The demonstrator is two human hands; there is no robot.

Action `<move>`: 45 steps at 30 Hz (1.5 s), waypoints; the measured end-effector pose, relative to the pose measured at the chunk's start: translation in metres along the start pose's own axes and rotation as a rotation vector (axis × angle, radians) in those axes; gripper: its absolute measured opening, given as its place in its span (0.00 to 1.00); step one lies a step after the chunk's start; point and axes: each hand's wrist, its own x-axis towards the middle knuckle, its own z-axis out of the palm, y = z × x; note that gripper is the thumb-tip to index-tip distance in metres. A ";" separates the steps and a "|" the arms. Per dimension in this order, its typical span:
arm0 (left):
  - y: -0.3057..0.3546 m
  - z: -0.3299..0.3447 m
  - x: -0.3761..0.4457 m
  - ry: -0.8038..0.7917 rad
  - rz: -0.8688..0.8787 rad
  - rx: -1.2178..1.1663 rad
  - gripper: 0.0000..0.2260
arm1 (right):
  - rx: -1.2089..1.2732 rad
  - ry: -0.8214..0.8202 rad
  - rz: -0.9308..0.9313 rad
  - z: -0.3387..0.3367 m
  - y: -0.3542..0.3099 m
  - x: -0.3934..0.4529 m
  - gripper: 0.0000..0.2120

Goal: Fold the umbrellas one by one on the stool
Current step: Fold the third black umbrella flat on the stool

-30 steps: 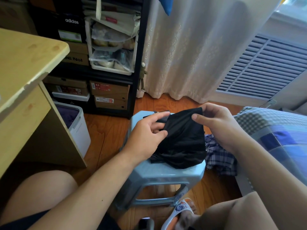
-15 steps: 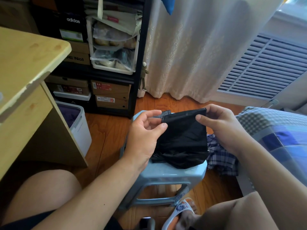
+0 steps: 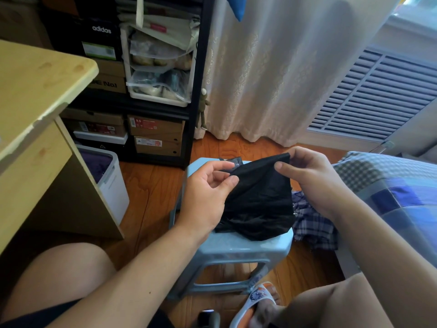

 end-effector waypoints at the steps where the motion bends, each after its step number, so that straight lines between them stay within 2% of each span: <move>1: -0.001 0.000 0.000 -0.003 -0.003 0.010 0.10 | 0.002 0.000 0.000 0.000 0.000 0.000 0.02; 5: -0.002 0.001 -0.002 -0.013 -0.021 0.025 0.11 | 0.014 0.001 -0.007 0.001 -0.001 0.000 0.02; 10: -0.002 0.000 -0.001 -0.199 -0.045 0.014 0.24 | -0.032 -0.048 0.015 -0.001 -0.001 -0.001 0.06; 13: 0.003 0.000 -0.002 -0.106 0.095 0.100 0.18 | -0.038 -0.042 0.010 -0.001 -0.002 -0.002 0.05; 17: 0.004 -0.002 -0.002 0.063 0.165 0.030 0.12 | -0.006 -0.037 0.005 -0.001 -0.003 -0.004 0.03; 20: -0.002 -0.003 -0.003 0.124 0.076 0.020 0.08 | -0.011 -0.034 0.005 -0.001 -0.003 -0.004 0.04; 23: -0.009 -0.002 -0.004 0.023 -0.062 -0.027 0.02 | -0.020 -0.023 0.001 -0.003 -0.002 -0.004 0.04; 26: -0.008 0.000 -0.007 -0.112 -0.093 -0.020 0.06 | -0.044 -0.017 -0.004 -0.004 -0.001 -0.004 0.02; 31: -0.002 0.001 -0.009 -0.219 -0.083 -0.025 0.22 | -0.041 0.007 -0.013 -0.004 -0.002 -0.003 0.04; 39: -0.001 0.003 -0.009 -0.102 -0.123 -0.087 0.12 | -0.058 -0.033 -0.003 -0.007 -0.001 -0.005 0.04; 43: -0.005 -0.001 -0.007 0.119 -0.004 -0.085 0.08 | -0.041 -0.048 0.002 -0.010 0.000 -0.006 0.12; 45: -0.006 -0.003 -0.007 0.152 0.057 -0.023 0.08 | -0.036 -0.059 0.002 -0.009 0.001 -0.007 0.10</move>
